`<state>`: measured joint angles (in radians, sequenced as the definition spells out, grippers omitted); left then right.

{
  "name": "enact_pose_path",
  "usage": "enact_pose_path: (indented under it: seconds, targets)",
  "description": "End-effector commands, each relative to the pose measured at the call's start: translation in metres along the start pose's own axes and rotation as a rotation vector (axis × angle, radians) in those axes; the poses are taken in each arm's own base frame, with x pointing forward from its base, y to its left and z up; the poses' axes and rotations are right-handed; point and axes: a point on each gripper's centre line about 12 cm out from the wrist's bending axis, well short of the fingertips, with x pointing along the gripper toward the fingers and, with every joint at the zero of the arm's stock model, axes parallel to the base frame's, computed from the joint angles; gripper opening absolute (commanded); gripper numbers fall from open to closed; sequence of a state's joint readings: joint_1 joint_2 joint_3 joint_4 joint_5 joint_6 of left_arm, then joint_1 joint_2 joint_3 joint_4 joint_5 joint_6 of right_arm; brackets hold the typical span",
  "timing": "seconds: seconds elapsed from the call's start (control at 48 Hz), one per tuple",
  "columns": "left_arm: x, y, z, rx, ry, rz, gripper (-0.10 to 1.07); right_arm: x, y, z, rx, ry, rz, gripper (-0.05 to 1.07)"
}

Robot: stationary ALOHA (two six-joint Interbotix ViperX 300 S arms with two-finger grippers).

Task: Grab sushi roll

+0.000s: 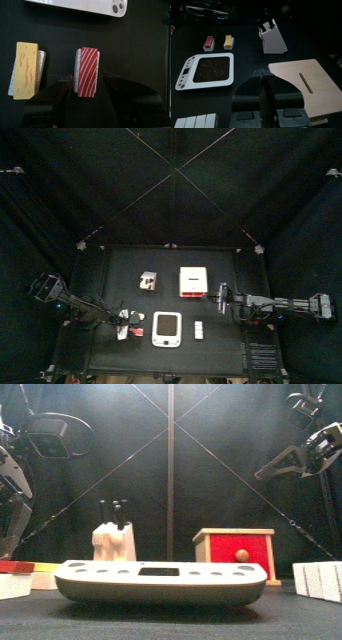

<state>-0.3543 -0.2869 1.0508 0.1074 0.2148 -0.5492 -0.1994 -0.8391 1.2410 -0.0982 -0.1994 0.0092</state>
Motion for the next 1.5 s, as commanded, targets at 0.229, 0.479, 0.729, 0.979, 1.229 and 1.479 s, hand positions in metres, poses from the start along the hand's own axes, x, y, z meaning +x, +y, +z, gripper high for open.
enact_pose_path:
  seconds: [0.229, 0.479, 0.729, 0.979, 1.229, 1.479]
  targets:
    - [-0.004, -0.008, 0.019, -0.003, -0.049, -0.021, 0.86, 0.002, -0.001, 0.010, 0.002, -0.027, -0.005, 0.01]
    - [-0.009, -0.010, 0.032, -0.008, -0.083, -0.029, 0.86, 0.002, -0.001, 0.010, -0.001, -0.027, -0.004, 0.01]
    - [-0.016, -0.015, 0.057, 0.007, -0.148, -0.038, 0.86, 0.002, -0.002, 0.010, 0.002, -0.027, -0.006, 0.01]
    - [-0.036, -0.020, 0.099, 0.061, -0.304, -0.054, 0.86, 0.003, -0.002, 0.017, 0.132, -0.045, -0.009, 0.01]
    - [-0.049, -0.013, 0.119, 0.093, -0.453, -0.081, 0.86, 0.010, 0.014, 0.025, 0.276, -0.042, 0.067, 0.01]
    - [-0.061, 0.004, 0.126, 0.204, -0.616, -0.087, 0.86, 0.017, 0.019, 0.051, 0.637, 0.026, 0.080, 0.01]
